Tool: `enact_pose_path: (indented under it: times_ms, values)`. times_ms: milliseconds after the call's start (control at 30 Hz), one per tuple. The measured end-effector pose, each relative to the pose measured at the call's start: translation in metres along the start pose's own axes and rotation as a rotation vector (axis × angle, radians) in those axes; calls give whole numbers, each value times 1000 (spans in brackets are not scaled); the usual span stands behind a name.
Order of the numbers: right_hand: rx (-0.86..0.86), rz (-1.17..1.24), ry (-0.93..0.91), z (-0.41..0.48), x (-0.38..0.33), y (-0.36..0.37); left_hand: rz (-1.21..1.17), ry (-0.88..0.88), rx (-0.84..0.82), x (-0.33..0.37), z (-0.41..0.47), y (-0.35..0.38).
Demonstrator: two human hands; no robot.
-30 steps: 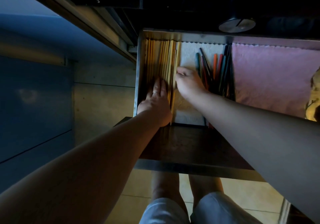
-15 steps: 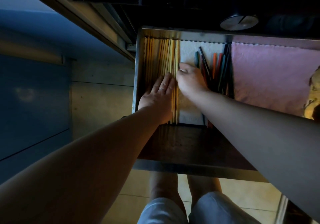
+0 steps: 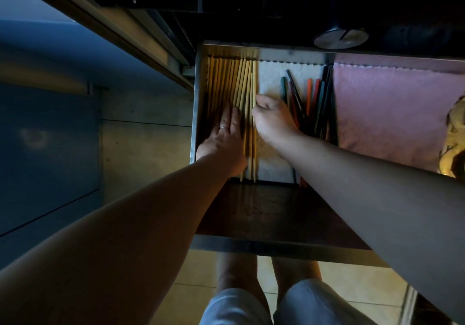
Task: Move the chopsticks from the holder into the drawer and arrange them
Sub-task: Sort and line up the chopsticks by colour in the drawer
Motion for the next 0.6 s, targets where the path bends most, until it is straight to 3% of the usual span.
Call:
enact_pose_path:
  times_ms: [167, 400, 533, 600]
  values:
    - [-2, -3, 5, 0, -1, 0, 76, 13, 85, 2, 3, -7]
    - [27, 6, -4, -2, 0, -2, 77, 6, 60, 3, 0, -3]
    - [57, -31, -35, -1, -1, -7, 327, 277, 121, 19, -5, 1]
    - [68, -51, -29, 0, 1, -9, 332, 243, 87, 13, -5, 3]
Point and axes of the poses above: each hand's wrist, its own z-axis towards the middle knuckle, its own y-axis out of the palm, x = y × z, the point moved 7 cm from there along z, towards the middle knuckle, and after that the axes turned 5 degrees about -z, right-handed, at the moved point
